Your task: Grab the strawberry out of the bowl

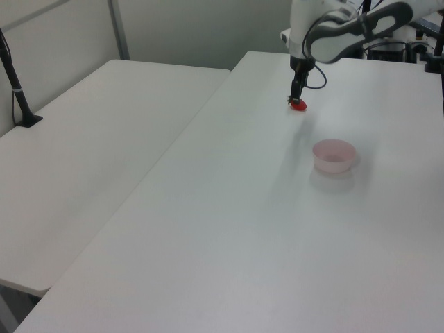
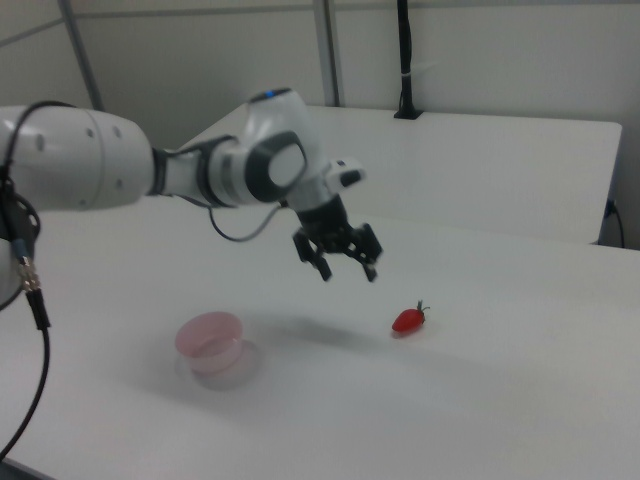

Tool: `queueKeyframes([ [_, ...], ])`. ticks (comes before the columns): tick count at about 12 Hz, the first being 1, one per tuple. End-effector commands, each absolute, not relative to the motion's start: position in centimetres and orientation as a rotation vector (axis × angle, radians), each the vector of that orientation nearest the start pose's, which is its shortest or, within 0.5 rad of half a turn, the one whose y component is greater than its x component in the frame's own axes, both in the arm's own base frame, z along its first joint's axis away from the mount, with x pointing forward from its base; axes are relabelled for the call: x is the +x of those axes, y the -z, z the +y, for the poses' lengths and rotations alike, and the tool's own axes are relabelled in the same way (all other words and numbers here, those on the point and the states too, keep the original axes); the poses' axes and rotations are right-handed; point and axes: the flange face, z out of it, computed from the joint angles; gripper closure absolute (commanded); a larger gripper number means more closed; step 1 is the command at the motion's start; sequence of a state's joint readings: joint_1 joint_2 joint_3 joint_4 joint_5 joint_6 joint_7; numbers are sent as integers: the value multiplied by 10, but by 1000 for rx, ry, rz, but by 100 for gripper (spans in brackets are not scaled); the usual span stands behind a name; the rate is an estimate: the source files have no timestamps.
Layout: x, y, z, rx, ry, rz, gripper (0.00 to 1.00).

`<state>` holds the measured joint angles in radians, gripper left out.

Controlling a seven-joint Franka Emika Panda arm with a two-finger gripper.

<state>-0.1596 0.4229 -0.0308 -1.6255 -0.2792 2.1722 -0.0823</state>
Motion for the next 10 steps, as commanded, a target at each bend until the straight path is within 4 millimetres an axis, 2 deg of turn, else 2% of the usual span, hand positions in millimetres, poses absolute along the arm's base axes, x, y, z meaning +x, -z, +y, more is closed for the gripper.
queueKeyframes([
  [1,646,-459,-58,-3400,105,168,0],
  [3,625,-500,-28,-3302,71,185,0],
  [6,583,-558,-3,-3208,-11,188,0],
  [7,570,-569,-2,-3209,-65,186,0],
  [10,559,-581,2,-3208,-86,168,0],
])
